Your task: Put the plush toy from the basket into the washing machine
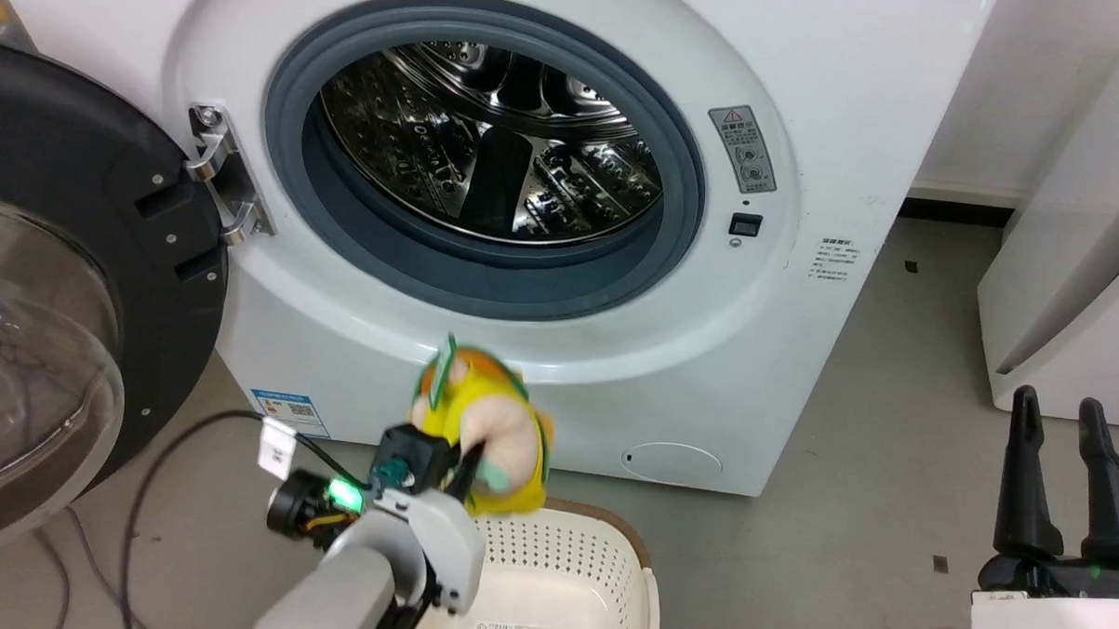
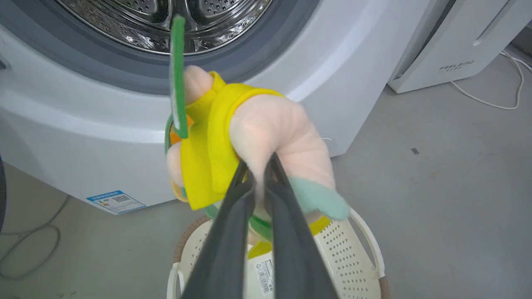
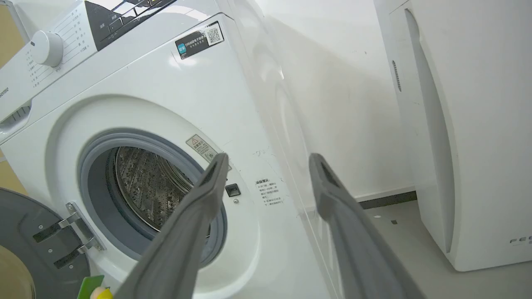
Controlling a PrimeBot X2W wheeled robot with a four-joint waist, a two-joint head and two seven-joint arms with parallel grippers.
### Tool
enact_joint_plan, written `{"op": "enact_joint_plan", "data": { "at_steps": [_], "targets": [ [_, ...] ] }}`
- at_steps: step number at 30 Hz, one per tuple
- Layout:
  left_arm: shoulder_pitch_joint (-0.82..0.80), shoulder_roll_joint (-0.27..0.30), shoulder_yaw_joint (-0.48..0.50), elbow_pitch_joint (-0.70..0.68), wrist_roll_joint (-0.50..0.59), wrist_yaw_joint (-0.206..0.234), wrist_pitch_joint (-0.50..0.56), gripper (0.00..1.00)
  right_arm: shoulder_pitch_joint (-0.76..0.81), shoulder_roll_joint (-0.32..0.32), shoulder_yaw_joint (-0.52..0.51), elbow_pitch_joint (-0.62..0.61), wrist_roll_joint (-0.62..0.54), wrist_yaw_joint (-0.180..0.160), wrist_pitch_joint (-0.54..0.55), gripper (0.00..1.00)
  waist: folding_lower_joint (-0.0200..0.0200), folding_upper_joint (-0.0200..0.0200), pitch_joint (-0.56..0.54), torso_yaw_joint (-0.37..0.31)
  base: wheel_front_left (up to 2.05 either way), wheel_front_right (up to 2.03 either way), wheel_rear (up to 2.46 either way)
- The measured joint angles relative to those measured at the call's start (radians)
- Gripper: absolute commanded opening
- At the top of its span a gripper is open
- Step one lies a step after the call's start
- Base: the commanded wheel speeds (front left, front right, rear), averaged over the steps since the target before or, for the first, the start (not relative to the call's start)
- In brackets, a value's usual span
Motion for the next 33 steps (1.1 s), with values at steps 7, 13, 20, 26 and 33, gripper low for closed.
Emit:
{"op": "enact_joint_plan", "data": {
  "at_steps": [7, 13, 20, 26, 33],
  "targets": [
    [0.029, 0.053, 0.126, -0.243, 0.072, 0.089, -0.002, 0.0, -0.001, 0.0, 0.0, -0.005, 0.0, 0.0, 0.0, 1.0, 0.0, 0.0001, 0.028, -0.012, 0.0, 0.0, 0.0],
    [0.039, 0.059, 0.238, -0.37, 0.131, 0.125, -0.002, 0.0, -0.028, 0.0, 0.0, -0.008, 0.0, 0.0, 0.0, 1.0, 0.0001, 0.0, 0.08, -0.029, 0.0, 0.0, 0.0],
    [-0.003, 0.053, 0.369, -0.416, 0.186, 0.128, -0.002, 0.0, -0.088, 0.0, 0.012, -0.017, -0.002, 0.0, 0.0, 1.0, 0.0001, 0.0, 0.166, -0.058, 0.0, 0.0, 0.0],
    [-0.078, 0.05, 0.465, -0.407, 0.23, 0.113, -0.002, 0.0, -0.141, 0.0, 0.023, -0.023, -0.002, 0.0, 0.0, 1.0, 0.0002, 0.0, 0.246, -0.101, 0.0, 0.0, 0.0],
    [-0.195, 0.058, 0.555, -0.38, 0.279, 0.08, -0.002, 0.0, -0.197, 0.0, 0.03, -0.029, 0.0, 0.0, 0.0, 1.0, 0.0002, 0.0, 0.344, -0.153, 0.0, 0.0, 0.0]
  ]
}}
